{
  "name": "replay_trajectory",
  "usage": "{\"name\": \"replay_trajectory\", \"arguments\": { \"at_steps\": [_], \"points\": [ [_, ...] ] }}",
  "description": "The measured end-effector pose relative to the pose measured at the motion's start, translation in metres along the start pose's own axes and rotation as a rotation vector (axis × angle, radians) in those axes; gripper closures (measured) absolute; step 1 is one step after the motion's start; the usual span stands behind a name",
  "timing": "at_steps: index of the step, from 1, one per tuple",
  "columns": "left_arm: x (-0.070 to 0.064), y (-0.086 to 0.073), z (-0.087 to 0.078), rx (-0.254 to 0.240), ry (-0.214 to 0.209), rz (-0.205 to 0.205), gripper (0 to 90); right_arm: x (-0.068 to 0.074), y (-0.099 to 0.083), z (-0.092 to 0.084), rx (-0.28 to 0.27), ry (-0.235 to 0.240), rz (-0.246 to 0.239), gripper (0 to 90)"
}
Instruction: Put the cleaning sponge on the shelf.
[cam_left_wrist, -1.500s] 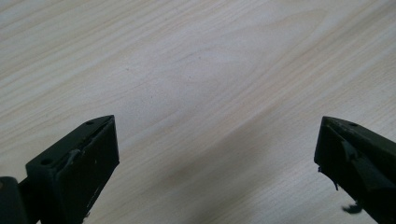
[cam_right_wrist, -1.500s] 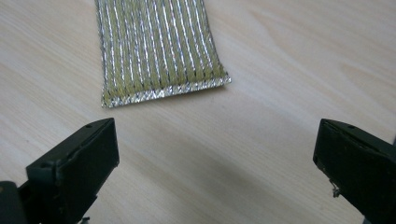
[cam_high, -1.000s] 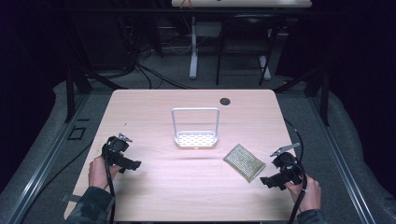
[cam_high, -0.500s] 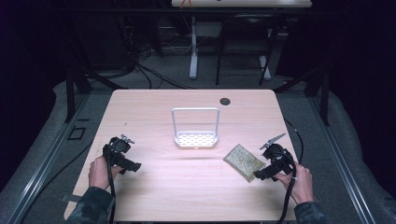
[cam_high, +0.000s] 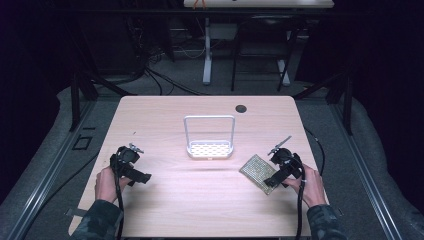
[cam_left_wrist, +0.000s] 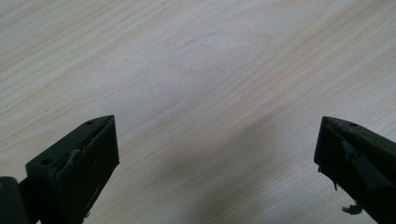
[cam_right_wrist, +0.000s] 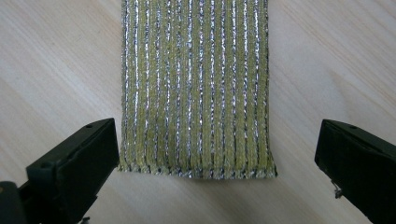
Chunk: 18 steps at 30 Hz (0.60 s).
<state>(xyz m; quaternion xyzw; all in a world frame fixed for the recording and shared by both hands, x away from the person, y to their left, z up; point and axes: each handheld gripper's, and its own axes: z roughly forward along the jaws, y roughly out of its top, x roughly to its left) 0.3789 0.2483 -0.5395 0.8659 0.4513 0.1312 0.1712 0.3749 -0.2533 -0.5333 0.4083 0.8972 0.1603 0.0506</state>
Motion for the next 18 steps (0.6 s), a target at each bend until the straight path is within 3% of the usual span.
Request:
{"name": "replay_trajectory", "arguments": {
  "at_steps": [9, 12, 18],
  "points": [
    [0.0, 0.0, 0.0, 0.005, -0.004, -0.001, 0.0, 0.005, 0.01, 0.012, 0.026, 0.029, -0.018, 0.4],
    [0.0, 0.0, 0.0, 0.003, -0.004, 0.001, 0.0, 0.01, 0.012, 0.019, 0.051, 0.044, -0.034, 10.0],
    [0.003, -0.002, -0.002, -0.009, -0.004, -0.014, 0.0, 0.013, 0.012, 0.024, 0.068, 0.035, -0.035, 9.4]
  ]
}}
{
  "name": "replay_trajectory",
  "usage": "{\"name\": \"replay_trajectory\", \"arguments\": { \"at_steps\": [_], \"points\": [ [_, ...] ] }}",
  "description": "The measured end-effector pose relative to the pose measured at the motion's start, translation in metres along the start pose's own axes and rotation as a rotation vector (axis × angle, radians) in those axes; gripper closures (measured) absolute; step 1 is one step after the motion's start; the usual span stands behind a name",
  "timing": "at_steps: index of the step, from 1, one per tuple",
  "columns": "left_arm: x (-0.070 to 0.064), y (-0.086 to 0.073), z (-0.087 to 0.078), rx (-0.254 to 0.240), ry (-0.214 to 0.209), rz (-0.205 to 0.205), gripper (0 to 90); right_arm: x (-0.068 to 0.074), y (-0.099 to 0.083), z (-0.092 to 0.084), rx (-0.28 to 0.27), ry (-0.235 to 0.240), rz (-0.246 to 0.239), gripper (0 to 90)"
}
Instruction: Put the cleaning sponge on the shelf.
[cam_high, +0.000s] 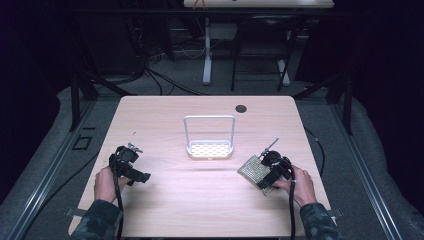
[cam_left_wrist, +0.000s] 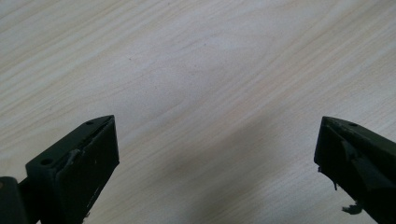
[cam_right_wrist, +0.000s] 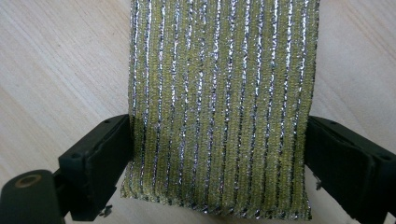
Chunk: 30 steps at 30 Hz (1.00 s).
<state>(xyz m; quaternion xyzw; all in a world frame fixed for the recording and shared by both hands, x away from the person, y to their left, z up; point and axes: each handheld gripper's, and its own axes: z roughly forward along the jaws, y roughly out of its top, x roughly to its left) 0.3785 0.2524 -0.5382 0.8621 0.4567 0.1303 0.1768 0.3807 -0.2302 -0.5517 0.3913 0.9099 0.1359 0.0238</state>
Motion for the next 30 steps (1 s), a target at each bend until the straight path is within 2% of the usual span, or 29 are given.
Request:
{"name": "replay_trajectory", "arguments": {
  "at_steps": [4, 5, 7, 12, 13, 15, 17, 21, 23, 30],
  "points": [
    [-0.001, 0.0, 0.0, 0.001, -0.001, 0.003, 0.0, 0.002, 0.001, 0.004, 0.025, -0.015, 0.004, 9.4],
    [-0.001, 0.0, 0.0, 0.001, 0.0, 0.005, 0.0, 0.005, 0.001, 0.005, 0.037, -0.037, -0.009, 9.9],
    [-0.001, 0.0, 0.0, 0.0, 0.0, 0.005, 0.0, 0.007, 0.002, 0.005, 0.043, -0.045, -0.011, 11.5],
    [-0.001, 0.0, 0.0, -0.001, 0.0, 0.001, 0.0, 0.009, 0.0, 0.003, 0.027, -0.046, -0.014, 17.3],
    [-0.001, 0.0, 0.0, 0.001, 0.003, 0.002, 0.0, 0.009, -0.001, 0.001, 0.011, -0.04, -0.018, 26.9],
    [-0.001, 0.0, 0.0, 0.001, 0.001, 0.004, 0.0, 0.008, -0.003, -0.001, -0.008, -0.039, -0.019, 30.1],
    [-0.001, 0.0, 0.0, 0.0, 0.003, 0.003, 0.0, 0.007, -0.004, -0.001, -0.015, -0.031, -0.017, 30.8],
    [0.0, 0.0, 0.0, -0.001, 0.003, 0.002, 0.0, 0.008, -0.005, -0.007, -0.023, -0.049, -0.023, 31.3],
    [0.0, 0.0, 0.0, -0.002, 0.004, 0.002, 0.0, 0.008, -0.006, -0.011, -0.043, -0.049, -0.013, 31.8],
    [-0.001, 0.0, -0.001, -0.002, 0.008, 0.005, 0.0, 0.01, -0.007, -0.019, -0.062, -0.07, -0.004, 32.8]
  ]
}}
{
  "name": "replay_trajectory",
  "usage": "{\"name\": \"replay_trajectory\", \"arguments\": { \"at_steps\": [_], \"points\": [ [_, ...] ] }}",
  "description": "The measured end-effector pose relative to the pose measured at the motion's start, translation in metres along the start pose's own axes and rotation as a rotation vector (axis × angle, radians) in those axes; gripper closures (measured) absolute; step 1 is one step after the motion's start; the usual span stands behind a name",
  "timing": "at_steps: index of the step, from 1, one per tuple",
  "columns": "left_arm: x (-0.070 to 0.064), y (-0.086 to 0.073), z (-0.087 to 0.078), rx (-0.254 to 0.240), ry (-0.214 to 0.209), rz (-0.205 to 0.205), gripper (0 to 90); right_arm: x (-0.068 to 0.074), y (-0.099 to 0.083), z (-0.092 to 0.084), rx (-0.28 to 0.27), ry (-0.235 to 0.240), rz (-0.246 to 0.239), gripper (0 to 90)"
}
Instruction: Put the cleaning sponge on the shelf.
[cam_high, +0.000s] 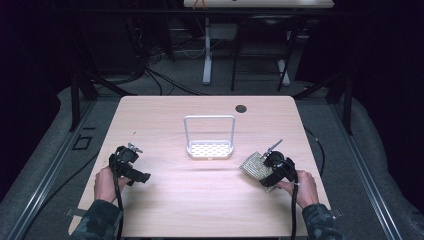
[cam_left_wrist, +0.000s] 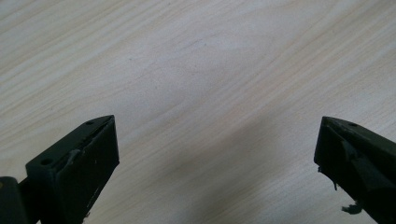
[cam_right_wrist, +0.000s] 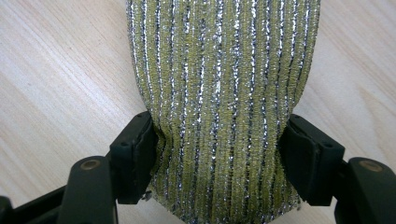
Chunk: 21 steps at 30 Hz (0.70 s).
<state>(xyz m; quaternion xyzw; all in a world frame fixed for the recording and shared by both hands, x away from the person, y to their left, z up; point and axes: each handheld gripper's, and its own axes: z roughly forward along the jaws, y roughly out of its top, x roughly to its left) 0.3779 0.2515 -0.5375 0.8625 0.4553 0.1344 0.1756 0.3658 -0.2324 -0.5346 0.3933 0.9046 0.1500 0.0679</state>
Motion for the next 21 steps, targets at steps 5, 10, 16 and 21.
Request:
{"name": "replay_trajectory", "arguments": {
  "at_steps": [5, 10, 16, 21],
  "points": [
    [0.0, 0.0, 0.0, 0.002, 0.0, 0.001, 0.0, 0.001, 0.0, -0.003, -0.018, 0.002, 0.01, 34.3],
    [0.0, 0.0, 0.0, 0.001, 0.003, -0.002, 0.0, 0.002, 0.001, -0.008, -0.033, 0.007, 0.016, 37.6],
    [0.0, 0.0, 0.0, 0.0, 0.004, 0.0, 0.0, 0.004, 0.003, -0.011, -0.043, -0.001, 0.019, 41.3],
    [-0.001, 0.001, 0.0, -0.001, 0.006, 0.003, 0.5, 0.005, 0.005, -0.017, -0.063, -0.002, 0.037, 44.7]
  ]
}}
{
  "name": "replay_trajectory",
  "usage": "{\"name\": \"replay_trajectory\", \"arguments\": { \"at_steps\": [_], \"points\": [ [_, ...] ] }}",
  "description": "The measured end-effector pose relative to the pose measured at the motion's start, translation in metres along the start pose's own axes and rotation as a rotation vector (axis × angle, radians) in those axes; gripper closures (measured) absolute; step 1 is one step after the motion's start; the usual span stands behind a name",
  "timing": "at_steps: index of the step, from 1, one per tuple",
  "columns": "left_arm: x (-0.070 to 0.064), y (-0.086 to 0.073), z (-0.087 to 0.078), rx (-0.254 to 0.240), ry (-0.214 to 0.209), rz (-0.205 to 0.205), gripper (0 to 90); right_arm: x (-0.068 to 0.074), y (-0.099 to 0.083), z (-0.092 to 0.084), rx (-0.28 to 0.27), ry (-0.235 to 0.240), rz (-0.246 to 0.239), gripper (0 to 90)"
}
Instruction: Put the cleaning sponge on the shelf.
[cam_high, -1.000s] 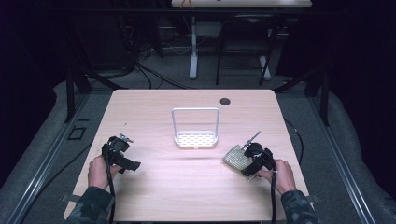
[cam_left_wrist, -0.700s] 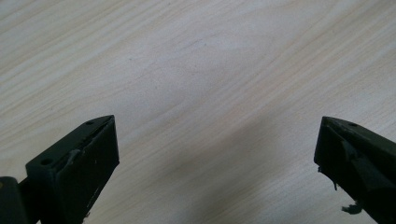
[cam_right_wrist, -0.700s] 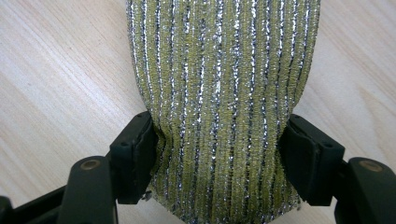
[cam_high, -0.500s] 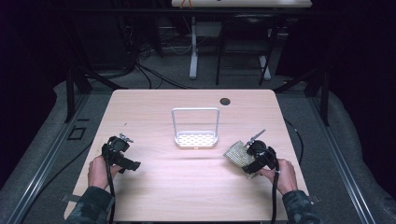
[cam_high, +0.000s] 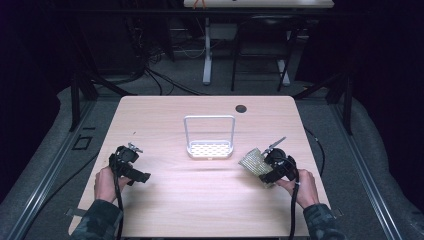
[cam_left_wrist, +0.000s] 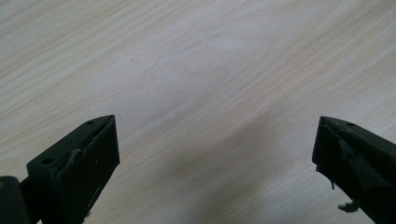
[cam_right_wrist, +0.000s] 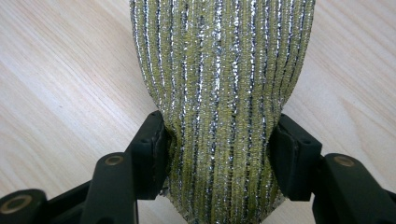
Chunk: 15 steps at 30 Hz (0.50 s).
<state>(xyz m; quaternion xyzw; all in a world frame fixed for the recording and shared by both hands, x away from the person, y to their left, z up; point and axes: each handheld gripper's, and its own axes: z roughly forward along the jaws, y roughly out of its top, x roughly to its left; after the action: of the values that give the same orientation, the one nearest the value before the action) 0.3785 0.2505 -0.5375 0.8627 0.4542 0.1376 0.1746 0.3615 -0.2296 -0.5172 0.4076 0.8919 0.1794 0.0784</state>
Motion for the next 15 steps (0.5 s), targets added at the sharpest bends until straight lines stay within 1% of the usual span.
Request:
{"name": "replay_trajectory", "arguments": {
  "at_steps": [5, 7, 12, 14, 15],
  "points": [
    [0.0, 0.0, 0.0, -0.001, 0.003, -0.004, 1.0, 0.003, 0.002, -0.002, -0.01, -0.001, 0.012, 46.3],
    [0.0, 0.0, 0.0, 0.0, 0.006, -0.003, 1.3, 0.006, 0.004, -0.003, -0.019, -0.002, 0.017, 47.1],
    [-0.001, 0.001, 0.0, 0.0, 0.011, -0.001, 2.1, 0.011, 0.008, -0.004, -0.023, 0.012, 0.026, 47.8],
    [-0.001, 0.001, 0.0, -0.001, 0.012, -0.004, 2.3, 0.011, 0.009, -0.004, -0.029, 0.009, 0.019, 48.0],
    [-0.001, 0.0, 0.0, -0.001, 0.013, -0.006, 2.5, 0.013, 0.009, -0.004, -0.031, 0.009, 0.023, 48.0]
  ]
}}
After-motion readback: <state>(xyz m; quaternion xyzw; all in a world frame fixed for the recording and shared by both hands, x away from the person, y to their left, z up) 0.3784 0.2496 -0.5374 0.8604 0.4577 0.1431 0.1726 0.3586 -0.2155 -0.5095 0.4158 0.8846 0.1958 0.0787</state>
